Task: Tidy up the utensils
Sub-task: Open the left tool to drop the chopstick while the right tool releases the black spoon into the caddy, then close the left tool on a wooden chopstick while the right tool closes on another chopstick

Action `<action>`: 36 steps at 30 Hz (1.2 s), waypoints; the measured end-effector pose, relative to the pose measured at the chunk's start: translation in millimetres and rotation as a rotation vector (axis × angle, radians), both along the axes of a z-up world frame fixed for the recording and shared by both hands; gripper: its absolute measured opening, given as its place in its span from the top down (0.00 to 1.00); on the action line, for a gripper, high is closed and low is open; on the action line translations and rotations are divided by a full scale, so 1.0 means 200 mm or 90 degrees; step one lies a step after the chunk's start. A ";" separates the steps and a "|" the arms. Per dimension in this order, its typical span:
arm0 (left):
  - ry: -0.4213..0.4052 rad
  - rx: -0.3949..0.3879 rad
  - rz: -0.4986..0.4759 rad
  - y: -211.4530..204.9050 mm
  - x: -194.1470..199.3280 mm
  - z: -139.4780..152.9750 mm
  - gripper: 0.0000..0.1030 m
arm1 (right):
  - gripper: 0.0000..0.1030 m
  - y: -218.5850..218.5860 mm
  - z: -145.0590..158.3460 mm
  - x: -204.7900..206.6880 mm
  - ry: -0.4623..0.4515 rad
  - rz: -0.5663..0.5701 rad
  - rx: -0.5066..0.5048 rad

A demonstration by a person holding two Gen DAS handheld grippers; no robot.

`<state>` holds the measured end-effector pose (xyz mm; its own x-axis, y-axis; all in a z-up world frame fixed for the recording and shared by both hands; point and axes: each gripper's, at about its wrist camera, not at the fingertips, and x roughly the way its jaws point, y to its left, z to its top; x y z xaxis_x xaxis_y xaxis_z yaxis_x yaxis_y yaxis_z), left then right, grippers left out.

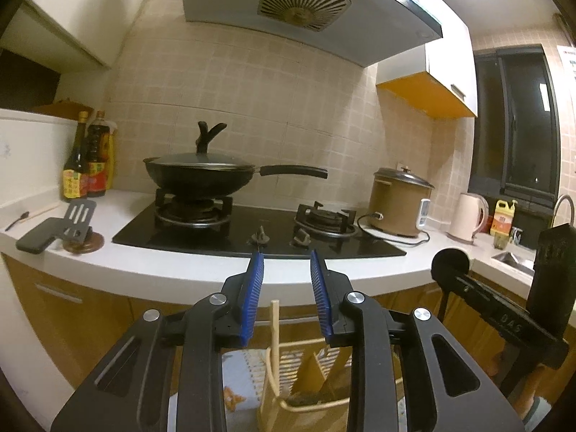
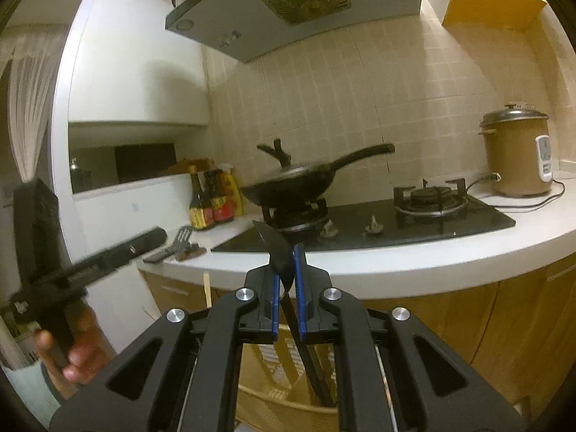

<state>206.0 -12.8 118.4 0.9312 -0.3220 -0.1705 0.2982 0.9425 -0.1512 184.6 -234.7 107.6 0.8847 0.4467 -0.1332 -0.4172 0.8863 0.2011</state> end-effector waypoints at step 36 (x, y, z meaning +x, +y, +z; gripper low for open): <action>0.295 0.109 -0.063 0.15 -0.38 -0.32 0.61 | 0.42 0.23 -0.36 -0.41 0.463 -0.031 -0.129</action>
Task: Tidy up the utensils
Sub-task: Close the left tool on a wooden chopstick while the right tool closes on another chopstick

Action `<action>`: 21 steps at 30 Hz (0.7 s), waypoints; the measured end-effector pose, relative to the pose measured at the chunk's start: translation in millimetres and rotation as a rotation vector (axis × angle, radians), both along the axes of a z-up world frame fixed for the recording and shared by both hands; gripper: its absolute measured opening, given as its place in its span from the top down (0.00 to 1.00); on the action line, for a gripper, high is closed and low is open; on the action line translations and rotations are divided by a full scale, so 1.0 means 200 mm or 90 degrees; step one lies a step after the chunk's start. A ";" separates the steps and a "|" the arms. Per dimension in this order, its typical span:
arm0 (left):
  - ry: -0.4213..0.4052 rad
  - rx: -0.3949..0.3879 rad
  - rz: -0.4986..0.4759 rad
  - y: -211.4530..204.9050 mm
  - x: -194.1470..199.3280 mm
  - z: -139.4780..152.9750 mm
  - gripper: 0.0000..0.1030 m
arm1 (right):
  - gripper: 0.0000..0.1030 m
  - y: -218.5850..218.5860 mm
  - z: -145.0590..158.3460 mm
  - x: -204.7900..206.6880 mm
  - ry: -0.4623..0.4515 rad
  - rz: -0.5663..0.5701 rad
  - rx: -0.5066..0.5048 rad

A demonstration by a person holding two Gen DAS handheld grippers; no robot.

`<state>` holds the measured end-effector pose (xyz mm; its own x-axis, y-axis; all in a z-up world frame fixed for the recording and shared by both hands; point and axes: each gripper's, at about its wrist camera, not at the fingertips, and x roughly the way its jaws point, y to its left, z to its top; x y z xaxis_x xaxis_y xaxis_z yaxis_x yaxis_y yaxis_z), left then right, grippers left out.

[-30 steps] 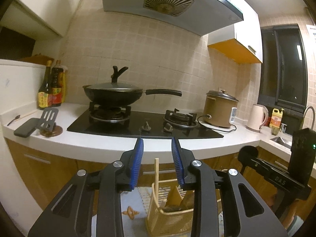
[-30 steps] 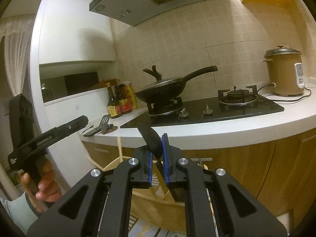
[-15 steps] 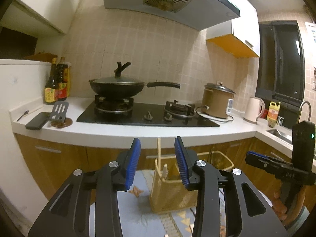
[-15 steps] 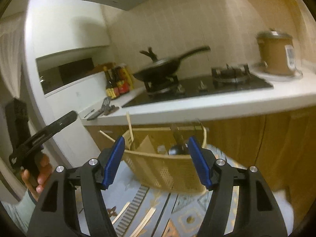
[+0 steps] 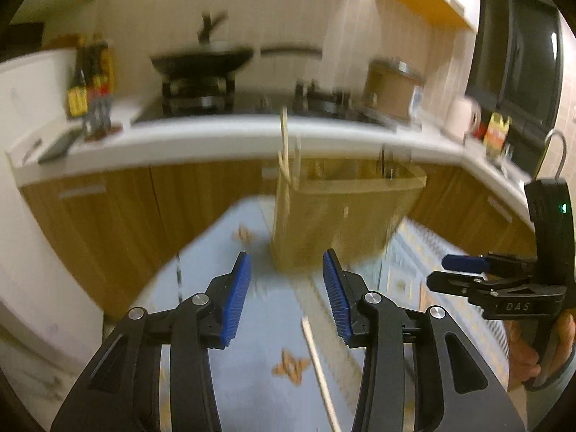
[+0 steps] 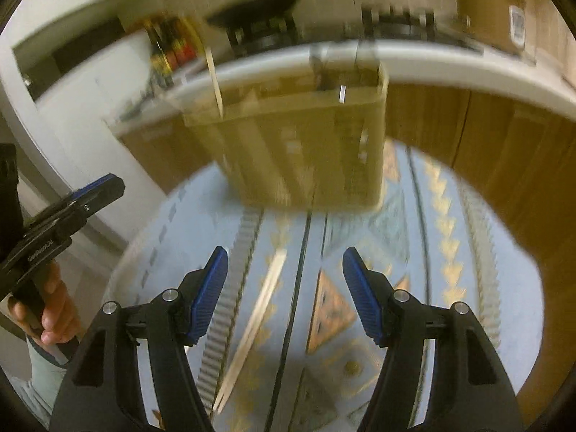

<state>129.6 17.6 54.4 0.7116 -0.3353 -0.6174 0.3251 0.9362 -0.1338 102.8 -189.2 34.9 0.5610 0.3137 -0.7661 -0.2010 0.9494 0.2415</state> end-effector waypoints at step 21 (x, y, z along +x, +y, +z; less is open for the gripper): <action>0.323 0.055 -0.096 -0.12 0.15 -0.57 0.73 | 0.79 0.35 -0.40 0.03 0.166 0.018 -0.124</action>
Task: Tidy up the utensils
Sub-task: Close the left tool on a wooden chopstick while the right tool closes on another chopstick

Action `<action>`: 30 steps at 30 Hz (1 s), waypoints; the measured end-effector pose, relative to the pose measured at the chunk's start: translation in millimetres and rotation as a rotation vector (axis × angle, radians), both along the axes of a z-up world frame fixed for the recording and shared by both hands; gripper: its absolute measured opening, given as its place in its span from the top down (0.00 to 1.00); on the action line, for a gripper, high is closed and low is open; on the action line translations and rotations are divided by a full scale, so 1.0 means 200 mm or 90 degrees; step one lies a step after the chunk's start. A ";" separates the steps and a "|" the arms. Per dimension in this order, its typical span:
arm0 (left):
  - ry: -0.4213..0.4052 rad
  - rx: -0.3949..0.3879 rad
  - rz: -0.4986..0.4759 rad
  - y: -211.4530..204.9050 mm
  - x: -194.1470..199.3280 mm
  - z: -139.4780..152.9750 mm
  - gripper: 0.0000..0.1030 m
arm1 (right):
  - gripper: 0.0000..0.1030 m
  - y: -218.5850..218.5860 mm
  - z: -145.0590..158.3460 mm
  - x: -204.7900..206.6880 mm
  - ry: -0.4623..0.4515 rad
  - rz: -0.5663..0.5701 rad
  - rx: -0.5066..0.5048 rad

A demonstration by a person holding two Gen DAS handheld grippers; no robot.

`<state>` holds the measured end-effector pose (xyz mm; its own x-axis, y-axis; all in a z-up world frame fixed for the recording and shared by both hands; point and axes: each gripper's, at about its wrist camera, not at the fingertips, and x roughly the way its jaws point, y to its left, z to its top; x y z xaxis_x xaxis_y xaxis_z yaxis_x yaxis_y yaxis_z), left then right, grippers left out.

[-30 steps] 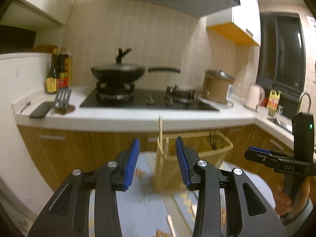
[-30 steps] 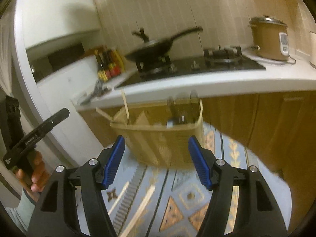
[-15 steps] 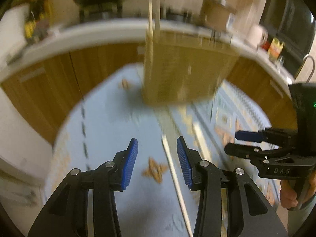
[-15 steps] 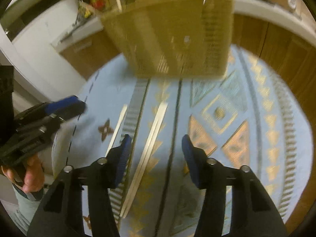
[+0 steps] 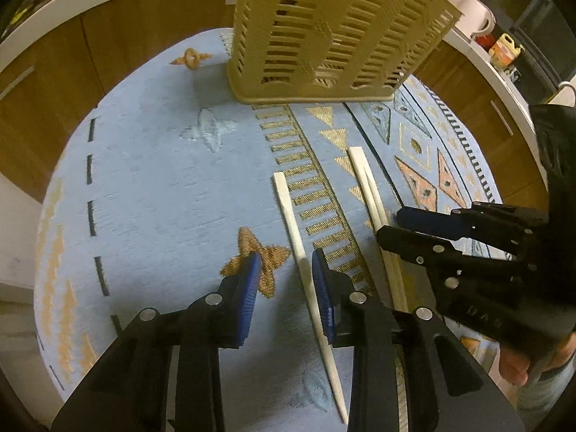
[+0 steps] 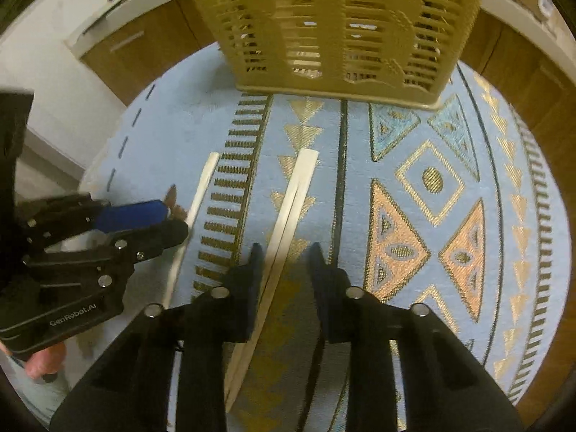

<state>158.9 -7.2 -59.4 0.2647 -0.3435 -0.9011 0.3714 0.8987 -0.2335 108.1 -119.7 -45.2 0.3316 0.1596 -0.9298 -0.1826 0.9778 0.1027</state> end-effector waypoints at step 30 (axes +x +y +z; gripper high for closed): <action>-0.011 0.035 -0.004 -0.11 0.11 0.02 0.73 | 0.51 -0.36 0.07 0.07 0.032 -0.038 0.003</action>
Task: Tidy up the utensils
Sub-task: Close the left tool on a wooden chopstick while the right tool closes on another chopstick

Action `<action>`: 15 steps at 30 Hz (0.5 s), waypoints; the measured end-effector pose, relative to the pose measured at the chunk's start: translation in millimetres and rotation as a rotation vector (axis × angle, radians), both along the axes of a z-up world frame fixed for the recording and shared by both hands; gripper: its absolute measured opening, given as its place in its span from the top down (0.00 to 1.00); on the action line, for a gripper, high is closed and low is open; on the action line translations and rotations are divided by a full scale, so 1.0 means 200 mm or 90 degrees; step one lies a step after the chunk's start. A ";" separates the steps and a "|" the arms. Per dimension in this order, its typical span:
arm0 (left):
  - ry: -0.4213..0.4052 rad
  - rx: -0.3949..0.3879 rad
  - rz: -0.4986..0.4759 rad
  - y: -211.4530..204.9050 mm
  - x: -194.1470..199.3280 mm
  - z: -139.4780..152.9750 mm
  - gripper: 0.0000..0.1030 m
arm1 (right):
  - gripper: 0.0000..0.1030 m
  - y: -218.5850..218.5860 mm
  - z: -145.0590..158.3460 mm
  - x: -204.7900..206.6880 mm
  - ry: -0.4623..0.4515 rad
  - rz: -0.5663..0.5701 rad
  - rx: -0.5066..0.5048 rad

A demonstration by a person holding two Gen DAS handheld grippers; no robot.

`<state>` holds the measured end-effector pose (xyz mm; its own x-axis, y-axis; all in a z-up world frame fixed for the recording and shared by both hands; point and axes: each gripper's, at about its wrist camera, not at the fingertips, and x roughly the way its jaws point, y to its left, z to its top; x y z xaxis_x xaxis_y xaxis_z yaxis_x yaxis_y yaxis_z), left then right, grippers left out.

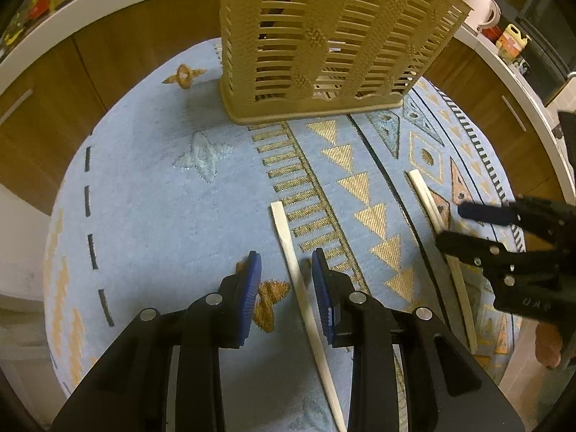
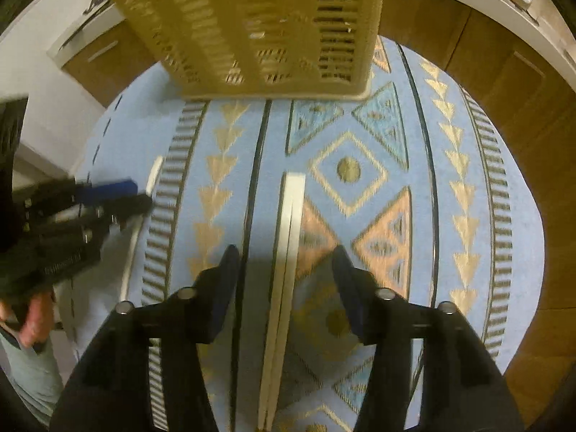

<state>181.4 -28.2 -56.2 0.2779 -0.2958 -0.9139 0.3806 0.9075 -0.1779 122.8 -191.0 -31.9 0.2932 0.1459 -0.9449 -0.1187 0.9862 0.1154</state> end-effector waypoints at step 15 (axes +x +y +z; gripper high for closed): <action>0.050 0.024 -0.042 -0.07 0.12 0.01 0.72 | 0.88 0.10 -0.01 0.23 0.032 0.019 -0.077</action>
<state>204.7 -41.2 -54.4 0.1868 -0.2757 -0.9429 0.4259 0.8876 -0.1752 169.1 -170.2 -33.8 0.2424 0.0377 -0.9694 -0.1447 0.9895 0.0023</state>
